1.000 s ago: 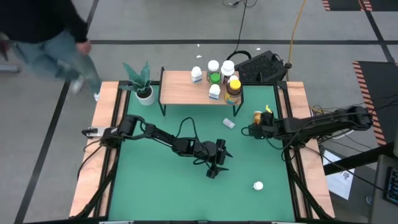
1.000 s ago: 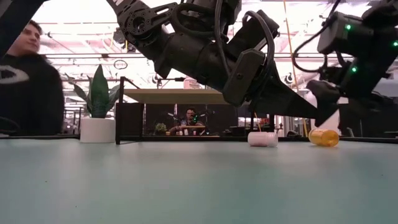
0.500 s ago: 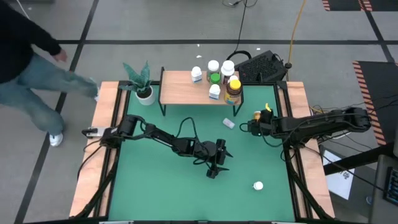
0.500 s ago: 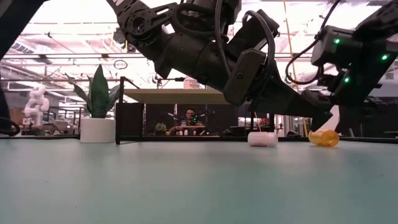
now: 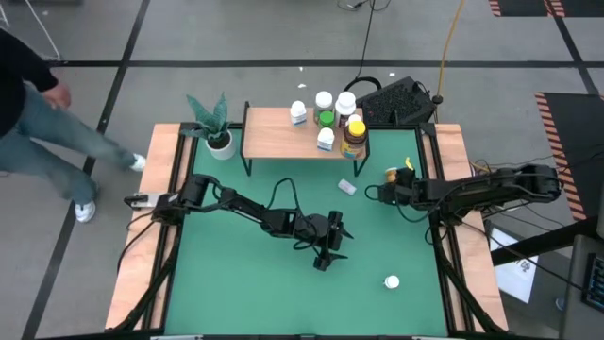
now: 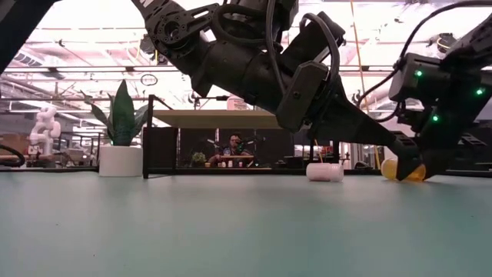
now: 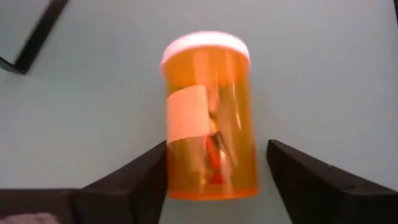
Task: Pick and place medicine bottles onto shelf by color
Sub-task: Put the orange pill bottle on the shelf
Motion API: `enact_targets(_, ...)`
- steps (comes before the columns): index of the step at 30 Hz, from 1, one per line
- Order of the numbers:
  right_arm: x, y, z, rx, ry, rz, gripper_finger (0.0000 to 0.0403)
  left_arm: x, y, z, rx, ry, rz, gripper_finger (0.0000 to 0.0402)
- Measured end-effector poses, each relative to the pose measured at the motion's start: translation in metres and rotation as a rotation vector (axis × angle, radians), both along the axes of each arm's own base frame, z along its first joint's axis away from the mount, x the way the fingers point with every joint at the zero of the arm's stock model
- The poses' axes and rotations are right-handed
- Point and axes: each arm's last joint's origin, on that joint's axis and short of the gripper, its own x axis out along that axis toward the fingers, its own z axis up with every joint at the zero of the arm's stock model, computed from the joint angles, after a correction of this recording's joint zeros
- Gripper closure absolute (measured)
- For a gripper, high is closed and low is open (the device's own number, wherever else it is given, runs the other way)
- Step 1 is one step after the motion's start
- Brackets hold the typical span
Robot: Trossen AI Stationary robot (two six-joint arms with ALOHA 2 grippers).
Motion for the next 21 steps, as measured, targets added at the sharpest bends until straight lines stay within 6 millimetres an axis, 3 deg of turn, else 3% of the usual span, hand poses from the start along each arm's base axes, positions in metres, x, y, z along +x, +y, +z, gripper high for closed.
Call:
enact_targets(6, 0.001, 0.000, -0.001, -0.002, -0.002, 0.045, 0.0240, 0.000, 0.000, 0.000, 0.001, 0.001, 0.000, 0.0105)
enact_targets(21, 0.004, 0.008, 0.015, -0.046, -0.097, 0.191, 0.0239, -0.001, 0.000, -0.003, 0.007, 0.033, 0.000, 0.0105)
